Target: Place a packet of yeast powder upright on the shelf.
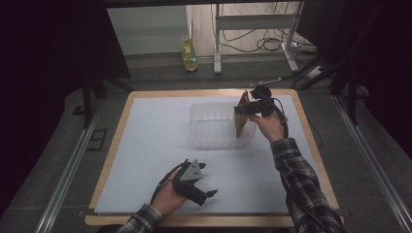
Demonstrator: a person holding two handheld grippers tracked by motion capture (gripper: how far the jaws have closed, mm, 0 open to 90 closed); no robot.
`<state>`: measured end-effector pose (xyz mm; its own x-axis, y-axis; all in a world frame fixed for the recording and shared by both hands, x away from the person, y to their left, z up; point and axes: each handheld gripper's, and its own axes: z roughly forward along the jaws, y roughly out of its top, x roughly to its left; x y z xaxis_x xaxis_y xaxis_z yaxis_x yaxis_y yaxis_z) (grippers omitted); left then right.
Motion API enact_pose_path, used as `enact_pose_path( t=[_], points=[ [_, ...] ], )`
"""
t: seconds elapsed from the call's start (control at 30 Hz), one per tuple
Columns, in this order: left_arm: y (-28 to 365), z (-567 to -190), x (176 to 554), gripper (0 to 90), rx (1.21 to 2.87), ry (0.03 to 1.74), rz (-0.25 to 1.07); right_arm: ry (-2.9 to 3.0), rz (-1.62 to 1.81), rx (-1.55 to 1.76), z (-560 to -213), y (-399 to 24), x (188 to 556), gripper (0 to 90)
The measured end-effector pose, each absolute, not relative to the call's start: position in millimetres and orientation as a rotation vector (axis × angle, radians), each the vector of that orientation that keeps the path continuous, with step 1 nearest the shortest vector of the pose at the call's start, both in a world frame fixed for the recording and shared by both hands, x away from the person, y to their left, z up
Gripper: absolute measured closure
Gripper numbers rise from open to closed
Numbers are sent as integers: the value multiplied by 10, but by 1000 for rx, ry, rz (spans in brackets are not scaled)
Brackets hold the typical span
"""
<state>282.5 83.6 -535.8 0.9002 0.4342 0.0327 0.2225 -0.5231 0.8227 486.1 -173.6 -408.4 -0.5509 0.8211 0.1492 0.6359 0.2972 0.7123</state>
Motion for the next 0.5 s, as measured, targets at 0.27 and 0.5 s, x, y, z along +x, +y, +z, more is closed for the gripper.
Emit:
enact_pose_path(
  t=[0.27, 0.5],
  points=[
    [848, -5356, 2839, 37, 2133, 458, 280, 2345, 1075, 1290, -4085, -1750, 4807, 247],
    [870, -5366, 2862, 30, 2138, 499, 291, 2367, 1116, 1242, -4072, -1799, 4744, 197]
  ],
)
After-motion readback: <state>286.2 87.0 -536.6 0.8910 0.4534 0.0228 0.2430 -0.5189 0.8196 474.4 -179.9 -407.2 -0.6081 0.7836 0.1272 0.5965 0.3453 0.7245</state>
